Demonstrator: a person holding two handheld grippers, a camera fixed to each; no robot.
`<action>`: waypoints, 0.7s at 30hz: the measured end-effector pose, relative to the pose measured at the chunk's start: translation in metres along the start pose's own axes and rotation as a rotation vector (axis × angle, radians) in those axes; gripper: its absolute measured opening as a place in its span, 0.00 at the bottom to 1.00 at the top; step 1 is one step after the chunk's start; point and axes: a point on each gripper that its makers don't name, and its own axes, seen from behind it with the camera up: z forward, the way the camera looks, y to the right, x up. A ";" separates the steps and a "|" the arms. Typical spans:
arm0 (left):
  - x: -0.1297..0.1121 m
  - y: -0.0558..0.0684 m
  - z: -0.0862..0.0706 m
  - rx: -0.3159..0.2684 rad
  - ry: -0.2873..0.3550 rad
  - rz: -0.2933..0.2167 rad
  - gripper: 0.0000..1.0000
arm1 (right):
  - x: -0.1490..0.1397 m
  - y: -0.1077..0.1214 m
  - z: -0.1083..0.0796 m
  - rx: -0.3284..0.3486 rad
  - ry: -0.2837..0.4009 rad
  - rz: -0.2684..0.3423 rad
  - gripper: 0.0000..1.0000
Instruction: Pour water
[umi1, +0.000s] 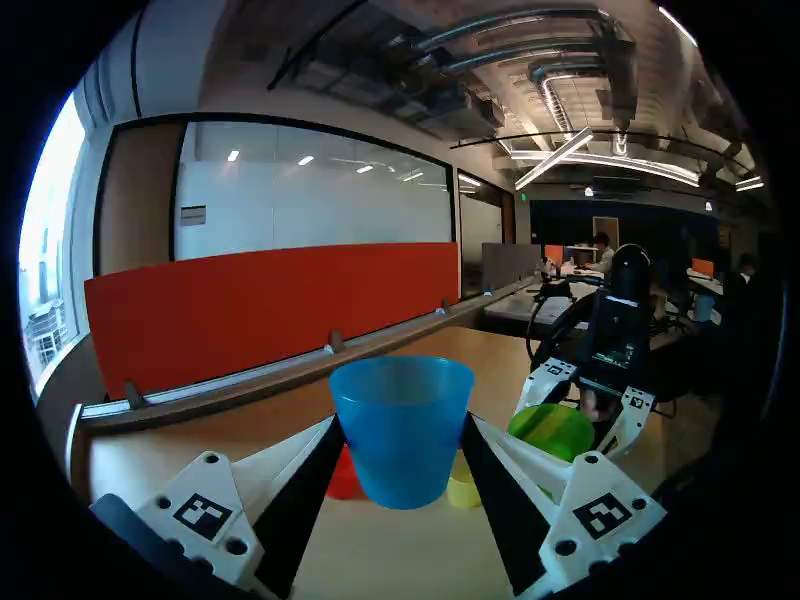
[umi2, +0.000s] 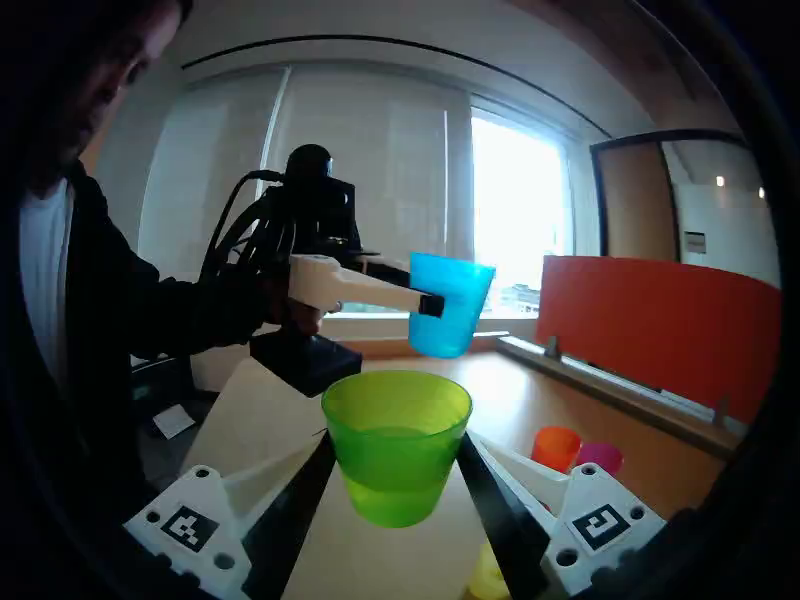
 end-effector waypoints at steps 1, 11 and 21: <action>-0.003 0.000 0.001 -0.004 -0.007 -0.002 0.81 | -0.001 0.000 -0.001 0.000 -0.004 0.000 0.86; -0.022 0.002 0.004 -0.031 -0.064 0.003 0.81 | -0.007 0.001 -0.006 0.013 -0.034 0.012 0.86; -0.047 0.008 0.008 -0.055 -0.135 0.038 0.82 | -0.015 0.004 -0.016 0.018 -0.068 0.015 0.86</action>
